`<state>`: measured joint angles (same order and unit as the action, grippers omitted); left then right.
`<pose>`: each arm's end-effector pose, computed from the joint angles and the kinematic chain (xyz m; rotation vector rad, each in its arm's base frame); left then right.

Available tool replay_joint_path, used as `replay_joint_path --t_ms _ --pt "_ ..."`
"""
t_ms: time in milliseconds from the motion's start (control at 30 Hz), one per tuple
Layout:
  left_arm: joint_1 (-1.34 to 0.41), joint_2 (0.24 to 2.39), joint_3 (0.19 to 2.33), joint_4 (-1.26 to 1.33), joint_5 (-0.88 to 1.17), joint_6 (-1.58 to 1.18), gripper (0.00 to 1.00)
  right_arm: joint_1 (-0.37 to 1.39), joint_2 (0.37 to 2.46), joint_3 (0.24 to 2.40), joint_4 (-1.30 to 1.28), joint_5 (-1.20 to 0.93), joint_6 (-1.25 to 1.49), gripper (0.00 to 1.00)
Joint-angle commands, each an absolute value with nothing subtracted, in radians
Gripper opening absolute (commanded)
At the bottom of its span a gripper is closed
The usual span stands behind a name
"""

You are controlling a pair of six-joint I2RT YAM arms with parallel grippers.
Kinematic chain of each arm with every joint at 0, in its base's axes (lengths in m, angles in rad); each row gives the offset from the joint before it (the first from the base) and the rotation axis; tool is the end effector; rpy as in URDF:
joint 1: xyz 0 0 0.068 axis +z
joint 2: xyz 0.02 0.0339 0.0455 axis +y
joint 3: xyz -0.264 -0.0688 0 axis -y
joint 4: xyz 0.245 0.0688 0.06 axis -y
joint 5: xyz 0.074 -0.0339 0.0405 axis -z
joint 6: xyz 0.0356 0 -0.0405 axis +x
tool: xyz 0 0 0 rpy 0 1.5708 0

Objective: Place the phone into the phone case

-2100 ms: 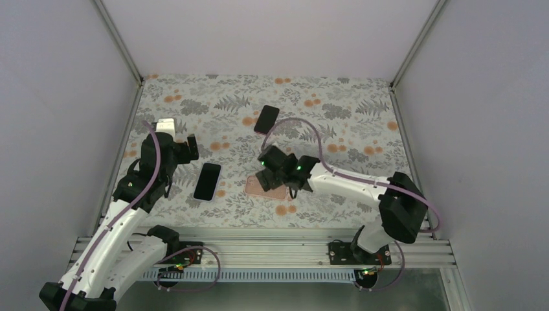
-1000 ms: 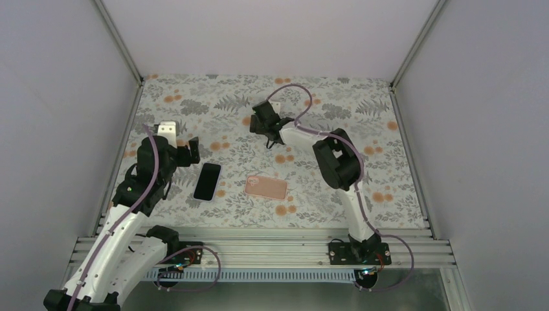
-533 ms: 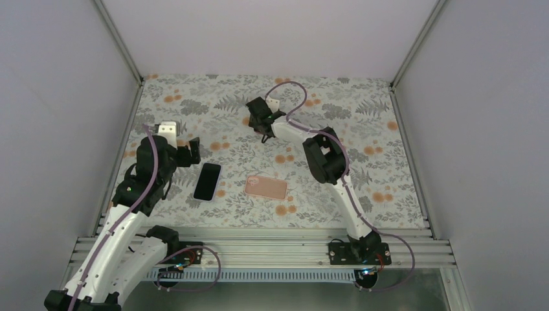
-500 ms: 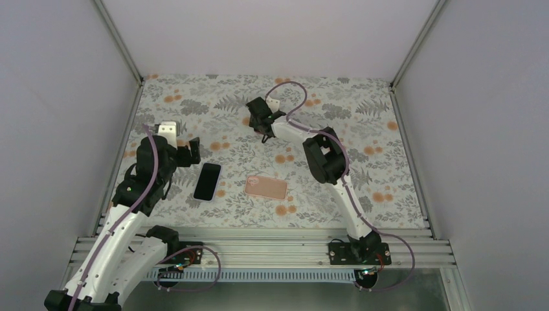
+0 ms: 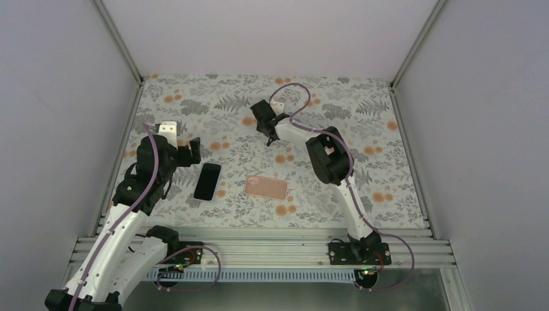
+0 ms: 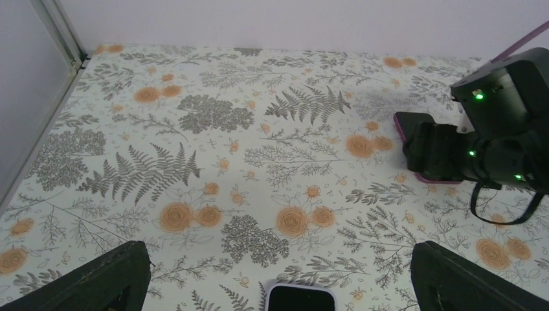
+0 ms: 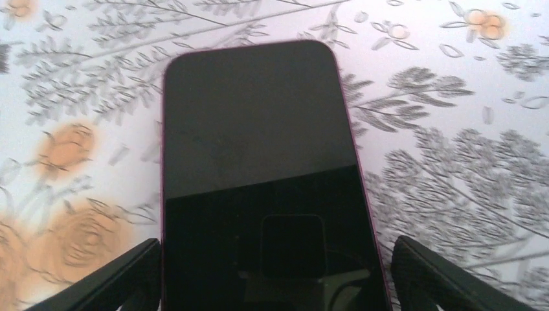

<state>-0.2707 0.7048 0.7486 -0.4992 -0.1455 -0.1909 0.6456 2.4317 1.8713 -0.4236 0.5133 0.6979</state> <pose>0.1547 -0.0376 0.3072 -0.0112 2.0240 -0.1451 0.4241 0.2976 0.1187 0.2504 2.3696 -0.0413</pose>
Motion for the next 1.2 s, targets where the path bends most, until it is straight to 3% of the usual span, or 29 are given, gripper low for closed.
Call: replay_joint_path --t_ms 0,333,733,1167 --pt "-0.265 0.708 0.779 -0.489 -0.133 -0.176 1.0 0.609 2.377 1.723 -0.432 0.475 0.67 0.81" --pt "-0.265 0.717 0.779 -0.49 -0.133 -0.175 1.0 0.587 2.28 1.554 -0.465 0.415 0.574 0.64" --pt "-0.263 0.721 0.78 -0.491 -0.135 -0.175 1.0 0.578 2.028 1.243 -0.595 0.286 0.451 0.69" --pt "-0.263 0.727 0.779 -0.493 -0.137 -0.175 1.0 0.562 2.024 1.253 -0.646 0.204 0.352 0.79"
